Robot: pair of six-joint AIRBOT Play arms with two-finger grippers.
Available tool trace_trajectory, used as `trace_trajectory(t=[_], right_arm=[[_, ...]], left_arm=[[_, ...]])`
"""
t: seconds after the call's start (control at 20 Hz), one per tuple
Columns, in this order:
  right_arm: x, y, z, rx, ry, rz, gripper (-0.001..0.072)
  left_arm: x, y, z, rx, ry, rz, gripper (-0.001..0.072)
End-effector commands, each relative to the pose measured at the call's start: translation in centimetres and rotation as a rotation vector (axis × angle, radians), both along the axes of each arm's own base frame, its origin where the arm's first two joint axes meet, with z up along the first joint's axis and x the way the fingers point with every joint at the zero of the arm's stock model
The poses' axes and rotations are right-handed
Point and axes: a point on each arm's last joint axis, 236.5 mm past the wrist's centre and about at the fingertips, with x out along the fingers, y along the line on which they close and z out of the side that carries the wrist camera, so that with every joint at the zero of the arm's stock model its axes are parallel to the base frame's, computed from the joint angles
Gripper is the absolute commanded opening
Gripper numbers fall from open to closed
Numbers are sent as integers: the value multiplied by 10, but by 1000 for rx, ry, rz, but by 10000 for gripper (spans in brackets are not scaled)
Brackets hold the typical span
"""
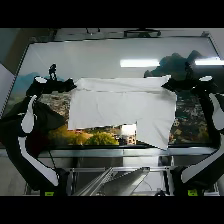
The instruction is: Fold the shirts.
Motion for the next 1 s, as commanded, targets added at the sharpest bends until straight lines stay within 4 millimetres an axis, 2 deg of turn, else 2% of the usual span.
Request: trace_trajectory(t=[0.0,0.1,0.25,0.4,0.5,0.65,0.95], right_arm=[[0,-3,0,-36,-3,0,19],[-1,-10,-3,-73,21,-17,20],[-8,-18,-19,-169,80,-24,19],[-7,-12,-27,-247,88,-11,19],[-5,-8,-28,-296,79,0,19],[-3,-14,-24,-387,74,-13,19],[-4,-22,-20,-429,83,-34,19]], left_arm=[[-7,3,-8,33,47,7,7],[-6,2,-6,32,44,7,7],[-7,2,-6,29,49,10,3],[-8,-2,-4,56,48,-2,0],[-13,2,-6,144,57,-24,0],[-15,6,2,268,39,-61,0],[-11,5,12,331,27,-85,0]])
